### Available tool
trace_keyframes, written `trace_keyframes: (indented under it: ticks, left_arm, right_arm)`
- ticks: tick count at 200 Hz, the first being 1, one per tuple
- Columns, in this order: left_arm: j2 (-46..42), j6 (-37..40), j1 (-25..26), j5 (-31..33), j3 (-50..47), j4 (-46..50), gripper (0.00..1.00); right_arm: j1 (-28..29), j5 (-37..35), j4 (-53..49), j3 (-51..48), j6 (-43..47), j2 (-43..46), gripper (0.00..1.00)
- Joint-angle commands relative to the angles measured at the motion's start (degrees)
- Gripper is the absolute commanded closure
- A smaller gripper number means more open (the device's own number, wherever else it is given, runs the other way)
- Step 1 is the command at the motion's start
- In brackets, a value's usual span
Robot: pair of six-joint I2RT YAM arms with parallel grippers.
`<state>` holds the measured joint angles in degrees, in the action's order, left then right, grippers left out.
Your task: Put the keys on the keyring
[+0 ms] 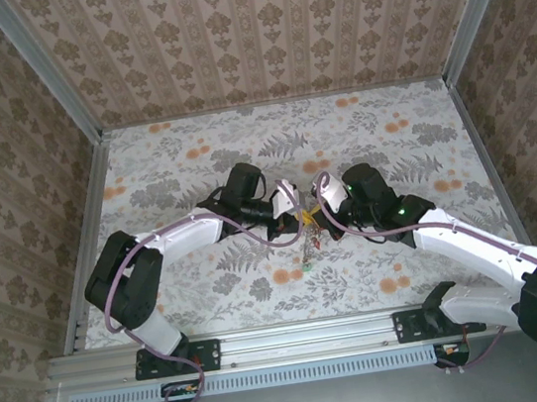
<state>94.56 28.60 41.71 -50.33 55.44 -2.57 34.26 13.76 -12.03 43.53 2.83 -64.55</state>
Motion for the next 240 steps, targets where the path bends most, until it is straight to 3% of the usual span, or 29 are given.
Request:
trace_keyframes:
  ticks: [1, 38, 86, 120, 163, 240]
  left_arm:
    - [-0.12, 1.1, 0.38, -0.56, 1.75, 0.2, 1.0]
    - [-0.34, 0.15, 0.12, -0.78, -0.25, -1.32, 1.0]
    - [-0.78, -2.23, -0.21, -0.15, -3.47, -5.9, 1.0]
    - [-0.79, -3.63, -0.19, 0.68, -4.53, -8.54, 1.0]
    - [-0.79, -4.35, -0.15, 1.53, -3.98, -9.74, 0.9]
    - [-1.16, -3.3, -0.05, 0.68, -2.16, -7.61, 0.8]
  right_arm:
    - [-0.22, 0.44, 0.76, 0.85, 0.64, 1.1, 1.0]
    - [-0.71, -6.71, -2.11, 0.49, -1.16, 0.71, 1.0]
    - [-1.3, -8.3, -2.89, -0.2, -2.83, 0.44, 1.0]
    - [-1.3, -3.45, -1.28, 0.48, -1.87, 0.48, 1.0]
    - [-0.69, 2.63, -0.01, 1.61, -0.04, 0.31, 1.0]
    - [-0.54, 3.11, -0.54, 2.07, 0.77, 0.13, 1.0]
